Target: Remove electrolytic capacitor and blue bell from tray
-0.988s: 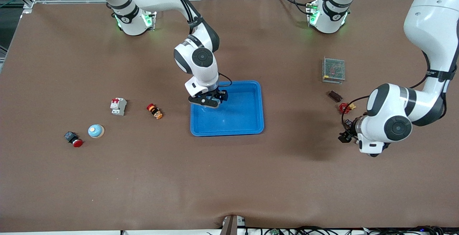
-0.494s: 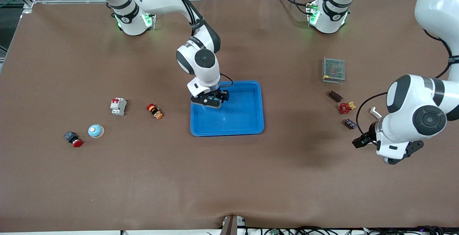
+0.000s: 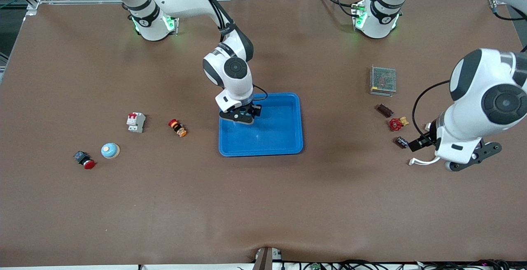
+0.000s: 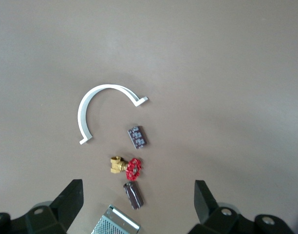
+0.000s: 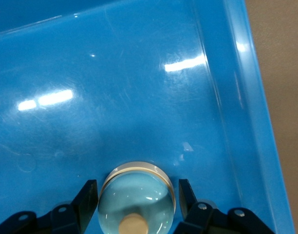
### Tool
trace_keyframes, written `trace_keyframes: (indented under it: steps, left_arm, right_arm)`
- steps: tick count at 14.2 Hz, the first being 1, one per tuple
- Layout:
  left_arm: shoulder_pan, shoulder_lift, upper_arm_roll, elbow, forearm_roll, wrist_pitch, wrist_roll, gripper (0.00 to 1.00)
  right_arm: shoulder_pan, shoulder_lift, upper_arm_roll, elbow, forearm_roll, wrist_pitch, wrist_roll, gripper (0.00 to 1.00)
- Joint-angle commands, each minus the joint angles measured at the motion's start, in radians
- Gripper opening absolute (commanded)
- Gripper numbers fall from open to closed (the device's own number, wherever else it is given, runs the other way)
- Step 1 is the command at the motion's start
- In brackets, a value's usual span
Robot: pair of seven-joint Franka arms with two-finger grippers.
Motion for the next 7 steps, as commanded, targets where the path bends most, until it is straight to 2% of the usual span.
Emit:
trace_keyframes:
  steps: [1,3,6,7]
  left_arm:
    - [0.002,-0.111,0.056,-0.044,-0.107,-0.013,0.11,1.0]
    - [-0.071,-0.213,0.182,-0.096,-0.222,-0.011,0.21,1.0]
    - [-0.225,-0.322,0.407,-0.156,-0.305,-0.014,0.385,1.0]
    - [-0.254,-0.353,0.449,-0.177,-0.322,-0.013,0.426,1.0]
  right_arm:
    - [0.008,0.002,-0.005,0.004,-0.025,0.004,0.022,0.55]
    - [0.005,0.002,-0.005,0.007,-0.025,-0.006,0.022,0.46]
    - [-0.004,-0.015,-0.005,0.01,-0.023,-0.022,0.005,0.46]
    - [-0.007,-0.029,-0.008,0.021,-0.023,-0.067,-0.003,0.46]
